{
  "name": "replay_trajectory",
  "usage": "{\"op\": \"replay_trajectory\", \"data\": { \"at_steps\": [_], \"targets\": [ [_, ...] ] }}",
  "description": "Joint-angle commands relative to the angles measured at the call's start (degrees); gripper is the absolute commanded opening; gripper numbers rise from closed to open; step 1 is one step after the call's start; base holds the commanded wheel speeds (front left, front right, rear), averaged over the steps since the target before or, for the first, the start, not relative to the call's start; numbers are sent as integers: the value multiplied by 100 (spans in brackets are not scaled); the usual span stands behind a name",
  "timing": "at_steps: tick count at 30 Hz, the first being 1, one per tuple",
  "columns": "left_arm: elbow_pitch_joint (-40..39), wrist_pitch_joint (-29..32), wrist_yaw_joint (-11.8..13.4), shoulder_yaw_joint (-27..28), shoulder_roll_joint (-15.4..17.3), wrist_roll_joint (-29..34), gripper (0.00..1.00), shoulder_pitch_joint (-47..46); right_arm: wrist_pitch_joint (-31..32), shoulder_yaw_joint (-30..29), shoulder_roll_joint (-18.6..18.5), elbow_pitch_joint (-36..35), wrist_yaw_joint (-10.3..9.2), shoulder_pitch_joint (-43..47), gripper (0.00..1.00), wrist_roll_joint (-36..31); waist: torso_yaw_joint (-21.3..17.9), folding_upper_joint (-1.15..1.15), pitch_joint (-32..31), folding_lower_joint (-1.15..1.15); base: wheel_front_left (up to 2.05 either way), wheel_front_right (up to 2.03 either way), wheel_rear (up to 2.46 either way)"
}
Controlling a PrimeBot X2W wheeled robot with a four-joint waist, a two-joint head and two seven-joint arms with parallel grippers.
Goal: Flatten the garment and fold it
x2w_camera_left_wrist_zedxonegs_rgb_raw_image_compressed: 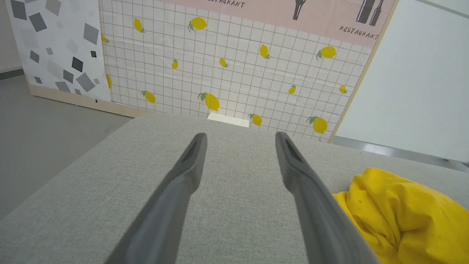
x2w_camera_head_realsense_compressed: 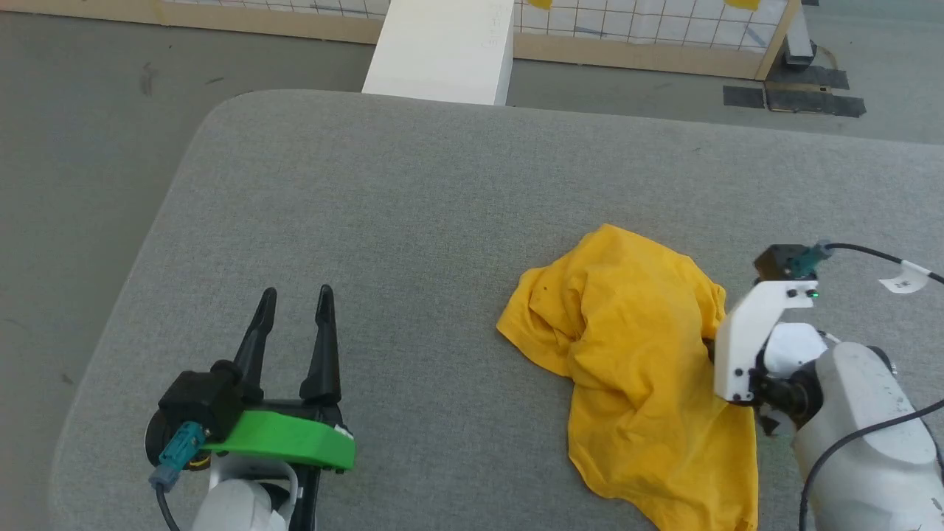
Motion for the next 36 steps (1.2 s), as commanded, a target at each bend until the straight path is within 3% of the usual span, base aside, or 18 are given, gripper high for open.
{"op": "replay_trajectory", "data": {
  "at_steps": [1,7,12,15,20,21,22,23,27,32,36],
  "targets": [
    [20,-26,9,16,-27,-19,100,-36,35,151,57,37,-6,194,0,135,-55,0,-59,0,0,0,0],
    [109,-26,-5,8,-28,-14,100,48,-1350,8,-297,-929,-6,481,0,279,-266,0,-352,0,0,0,0],
    [124,-26,-12,15,-28,2,100,171,-2345,-1110,-345,-1846,-6,1031,0,-112,-467,0,-550,0,0,0,0],
    [120,-26,-18,23,-29,2,100,226,-2386,-2003,-137,-2232,-6,1461,0,-466,-565,0,-608,0,0,0,0],
    [147,-26,-46,32,-29,11,100,299,-1473,-3090,300,-2478,-6,2207,0,-789,-705,0,-682,0,0,0,0],
    [157,-26,-52,27,-29,14,100,307,-1316,-3169,335,-2514,-6,2316,31,-818,-720,0,-688,0,0,0,0],
    [167,-26,-60,27,-29,19,100,313,-1206,-3213,365,-2594,-6,2430,84,-839,-736,0,-693,0,0,0,0],
    [173,-26,-65,32,-29,22,100,316,-1184,-3248,382,-2685,-6,2498,100,-839,-750,0,-697,0,0,0,0],
    [195,-26,-86,61,-29,30,100,327,-1662,-3025,403,-3011,-6,2677,100,-435,-794,0,-709,0,0,0,0],
    [202,-26,-110,63,-29,40,100,291,-2453,-1645,405,-3519,-6,2860,100,-140,-791,0,-641,0,0,0,0],
    [189,-26,-125,15,-29,32,100,173,-2495,-670,406,-3791,-6,2747,100,-161,-713,0,-487,0,0,0,0]
  ]
}}
